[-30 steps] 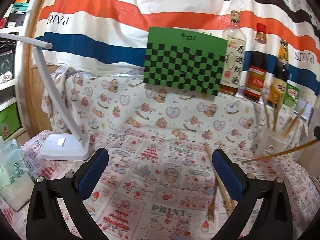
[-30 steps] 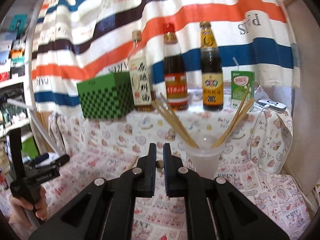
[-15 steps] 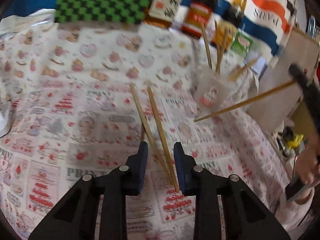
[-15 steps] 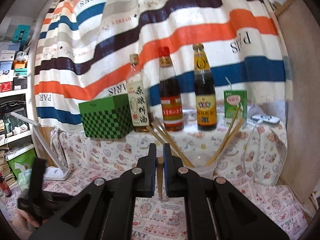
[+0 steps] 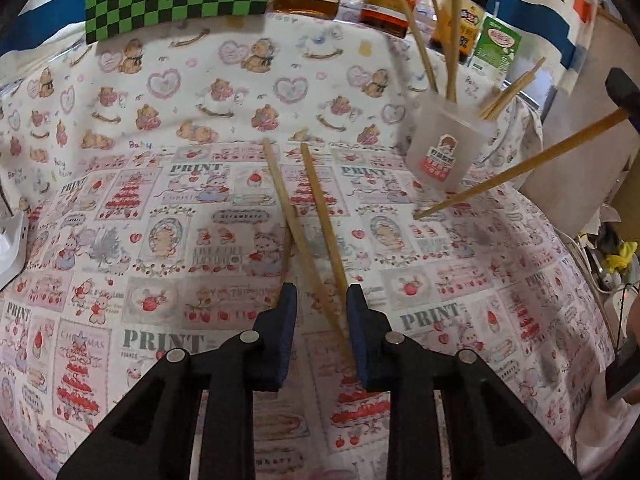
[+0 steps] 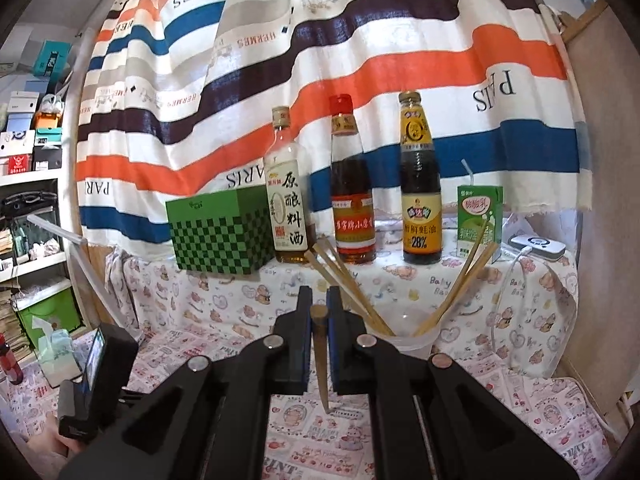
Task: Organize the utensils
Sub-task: 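Close the right tool on a chopstick while the left tool lowers onto another, then close the left tool on a chopstick and lift it while the right tool holds its chopstick, then carry both held chopsticks upright over the clear plastic cup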
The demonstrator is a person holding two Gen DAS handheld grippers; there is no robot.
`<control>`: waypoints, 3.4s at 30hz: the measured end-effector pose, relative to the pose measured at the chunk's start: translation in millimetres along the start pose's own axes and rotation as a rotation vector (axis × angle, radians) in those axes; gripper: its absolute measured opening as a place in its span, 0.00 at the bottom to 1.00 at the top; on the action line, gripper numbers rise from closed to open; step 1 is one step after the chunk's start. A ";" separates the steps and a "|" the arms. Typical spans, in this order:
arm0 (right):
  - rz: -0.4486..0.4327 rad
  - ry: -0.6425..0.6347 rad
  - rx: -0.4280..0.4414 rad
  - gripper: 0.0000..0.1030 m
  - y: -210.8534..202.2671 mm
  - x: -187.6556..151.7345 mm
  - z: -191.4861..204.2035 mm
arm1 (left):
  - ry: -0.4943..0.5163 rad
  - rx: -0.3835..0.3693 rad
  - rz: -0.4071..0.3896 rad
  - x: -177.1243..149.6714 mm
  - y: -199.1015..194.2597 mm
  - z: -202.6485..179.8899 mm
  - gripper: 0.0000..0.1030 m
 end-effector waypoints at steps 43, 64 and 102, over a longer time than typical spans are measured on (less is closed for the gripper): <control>0.064 0.036 -0.019 0.06 18.0 -12.1 -5.5 | -0.034 -0.114 -0.588 -9.9 -138.6 18.8 0.04; 0.073 0.010 -0.019 0.06 21.7 -15.4 -0.3 | -0.044 -0.107 -0.585 -4.0 -130.4 18.6 0.04; -0.080 -0.003 -0.089 0.06 -22.0 68.1 -28.1 | 0.086 -0.148 -0.458 52.8 -145.8 -41.8 0.05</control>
Point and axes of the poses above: each gripper's, at about its wrist camera, not at the fingertips, and y roughly the way its jaws point, z to its left, x to its top, the point moved 5 cm from there along y, roughly the way its jaws point, and after that the axes turned 14 degrees about z, right-handed, at the moved point
